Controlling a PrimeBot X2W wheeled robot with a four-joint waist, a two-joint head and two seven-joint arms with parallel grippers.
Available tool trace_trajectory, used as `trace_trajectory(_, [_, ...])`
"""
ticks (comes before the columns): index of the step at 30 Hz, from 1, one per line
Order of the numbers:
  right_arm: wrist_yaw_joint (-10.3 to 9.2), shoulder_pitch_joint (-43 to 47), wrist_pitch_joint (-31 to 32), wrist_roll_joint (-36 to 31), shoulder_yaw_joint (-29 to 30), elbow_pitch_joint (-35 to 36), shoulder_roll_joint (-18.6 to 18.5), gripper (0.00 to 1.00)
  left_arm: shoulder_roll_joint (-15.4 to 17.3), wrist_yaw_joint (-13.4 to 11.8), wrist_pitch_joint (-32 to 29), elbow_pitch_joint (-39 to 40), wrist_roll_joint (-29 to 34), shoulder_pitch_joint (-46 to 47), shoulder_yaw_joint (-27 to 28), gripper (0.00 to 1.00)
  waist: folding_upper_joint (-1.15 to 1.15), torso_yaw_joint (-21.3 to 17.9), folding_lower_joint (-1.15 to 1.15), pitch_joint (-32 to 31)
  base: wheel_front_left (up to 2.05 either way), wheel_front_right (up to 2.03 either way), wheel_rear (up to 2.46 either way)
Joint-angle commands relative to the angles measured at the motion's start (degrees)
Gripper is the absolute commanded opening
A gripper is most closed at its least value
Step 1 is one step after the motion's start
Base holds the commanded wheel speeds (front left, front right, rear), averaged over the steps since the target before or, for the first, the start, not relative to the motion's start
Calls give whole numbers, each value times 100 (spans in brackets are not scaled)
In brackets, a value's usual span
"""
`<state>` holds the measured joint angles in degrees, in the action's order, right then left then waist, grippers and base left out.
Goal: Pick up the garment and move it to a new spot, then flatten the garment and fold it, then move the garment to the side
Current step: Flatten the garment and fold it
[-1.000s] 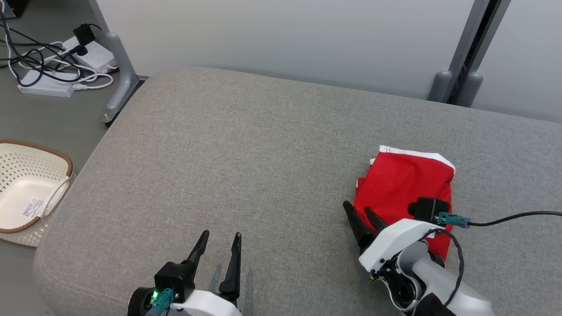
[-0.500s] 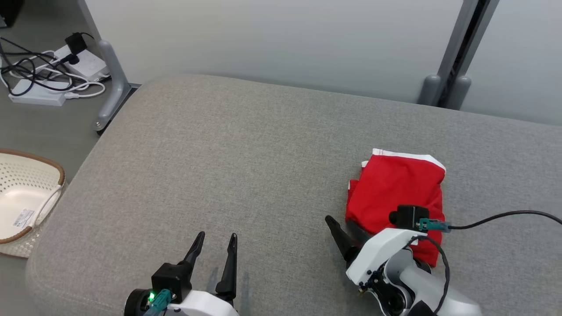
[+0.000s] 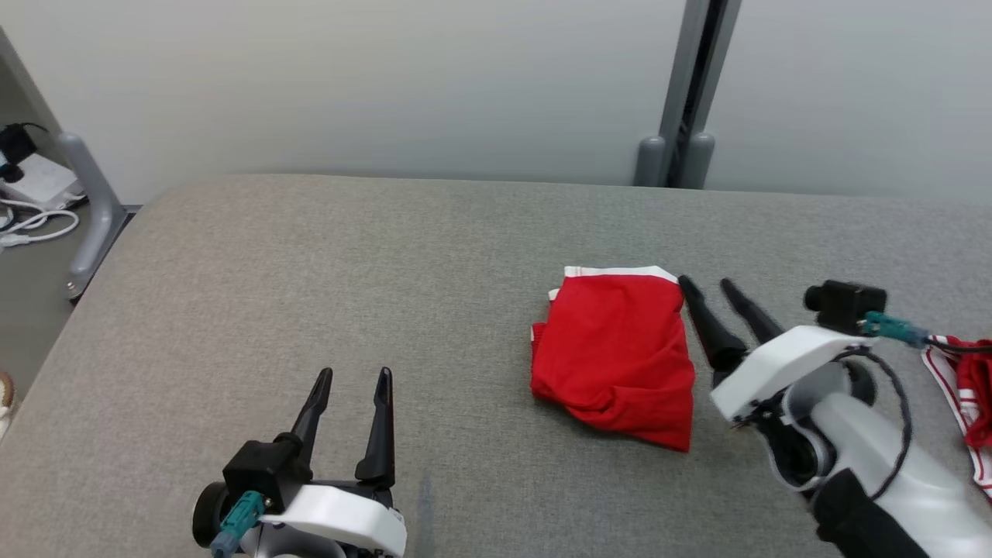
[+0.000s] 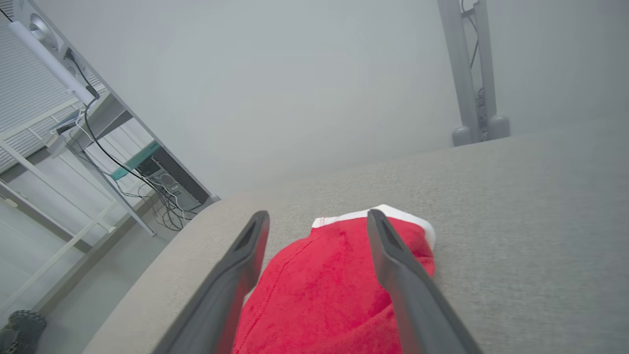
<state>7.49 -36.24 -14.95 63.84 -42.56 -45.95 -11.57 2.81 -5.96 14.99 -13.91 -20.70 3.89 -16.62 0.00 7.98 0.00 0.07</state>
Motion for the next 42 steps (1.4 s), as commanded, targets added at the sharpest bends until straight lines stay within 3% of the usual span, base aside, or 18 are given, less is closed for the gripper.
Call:
trace_trajectory(1, [0, 229, -28, -669, 496, 139, -229, 100, 23, -21, 22, 109, -35, 79, 71, 100, 0, -204, 0, 17, 0, 0, 0])
trace_trajectory(6, [0, 991, -29, -2094, 2067, 771, -199, 100, 26, -17, 22, 251, -25, 78, 175, 100, 0, -401, 0, 52, 0, 0, 0])
trace_trajectory(12, [0, 1937, -30, -3578, 3292, 1617, 157, 100, 26, 21, 22, 248, 36, -23, 212, 100, 0, -513, 0, 73, 0, 0, 0])
trace_trajectory(18, [0, 2359, -30, -4225, 3729, 1969, 466, 100, 26, 30, 22, 246, 85, -120, 174, 100, 0, -532, 0, 89, 0, 0, 0])
trace_trajectory(28, [0, 2359, -30, -4569, 3915, 2031, 655, 98, 24, 84, 22, 224, 95, -14, 59, 100, 0, -371, 0, 231, 0, 0, 0])
trace_trajectory(29, [0, 2283, -30, -4580, 3873, 1996, 610, 28, 23, 92, 22, 228, 94, 17, 36, 100, 0, -338, 0, 286, 0, 0, 0])
trace_trajectory(30, [0, 2181, -30, -4587, 3819, 1975, 558, 0, 24, 88, 22, 232, 93, 41, 16, 100, 0, -302, 0, 351, 0, 0, 0])
trace_trajectory(34, [0, 1745, -31, -4559, 3526, 1657, 403, 0, 25, 123, 22, 219, 100, 187, -78, 100, 0, -112, 0, 651, 0, 0, 0])
trace_trajectory(42, [0, 524, 221, -4140, 2643, 322, 39, 0, 24, 130, 22, 180, 37, 453, -268, 100, 0, 363, 0, 1121, 0, 0, 0])
